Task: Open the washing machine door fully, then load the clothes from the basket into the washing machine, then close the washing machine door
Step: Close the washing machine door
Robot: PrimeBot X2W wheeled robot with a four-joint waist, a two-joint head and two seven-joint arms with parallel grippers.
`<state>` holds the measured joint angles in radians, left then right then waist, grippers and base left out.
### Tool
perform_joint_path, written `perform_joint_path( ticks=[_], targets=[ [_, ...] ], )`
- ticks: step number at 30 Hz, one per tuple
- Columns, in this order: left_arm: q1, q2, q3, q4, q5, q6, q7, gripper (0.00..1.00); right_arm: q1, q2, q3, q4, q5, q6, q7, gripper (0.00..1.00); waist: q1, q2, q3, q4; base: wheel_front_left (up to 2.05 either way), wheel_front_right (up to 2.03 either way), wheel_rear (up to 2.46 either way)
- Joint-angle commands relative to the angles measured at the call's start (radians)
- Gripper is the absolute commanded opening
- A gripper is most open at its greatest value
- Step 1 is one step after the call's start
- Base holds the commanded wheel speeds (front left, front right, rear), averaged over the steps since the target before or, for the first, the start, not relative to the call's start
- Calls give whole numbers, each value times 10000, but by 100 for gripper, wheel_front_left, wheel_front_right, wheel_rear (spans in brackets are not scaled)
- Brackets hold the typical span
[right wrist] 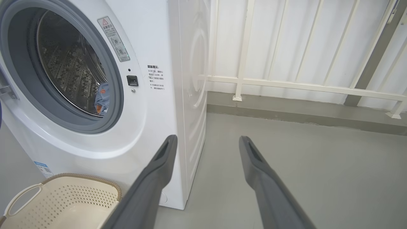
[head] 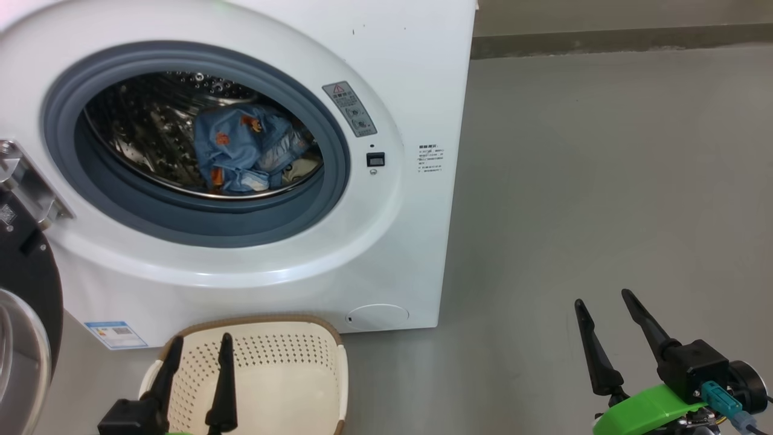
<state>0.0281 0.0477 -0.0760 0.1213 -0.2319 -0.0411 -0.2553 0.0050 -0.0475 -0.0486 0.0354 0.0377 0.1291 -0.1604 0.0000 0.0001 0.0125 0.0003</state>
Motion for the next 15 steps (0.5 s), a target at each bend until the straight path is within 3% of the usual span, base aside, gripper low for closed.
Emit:
perform_joint_path(
  ticks=[1,15],
  targets=[
    [-51,46,330,-263,130,-42,-65,100,-6,-29,263,-207,86,16,-88,100,0,-1,-50,14,0,0,0],
    [-87,29,362,-251,-74,52,-65,100,-62,-28,271,-197,112,16,-79,100,0,-1,-74,80,0,0,0]
  ],
)
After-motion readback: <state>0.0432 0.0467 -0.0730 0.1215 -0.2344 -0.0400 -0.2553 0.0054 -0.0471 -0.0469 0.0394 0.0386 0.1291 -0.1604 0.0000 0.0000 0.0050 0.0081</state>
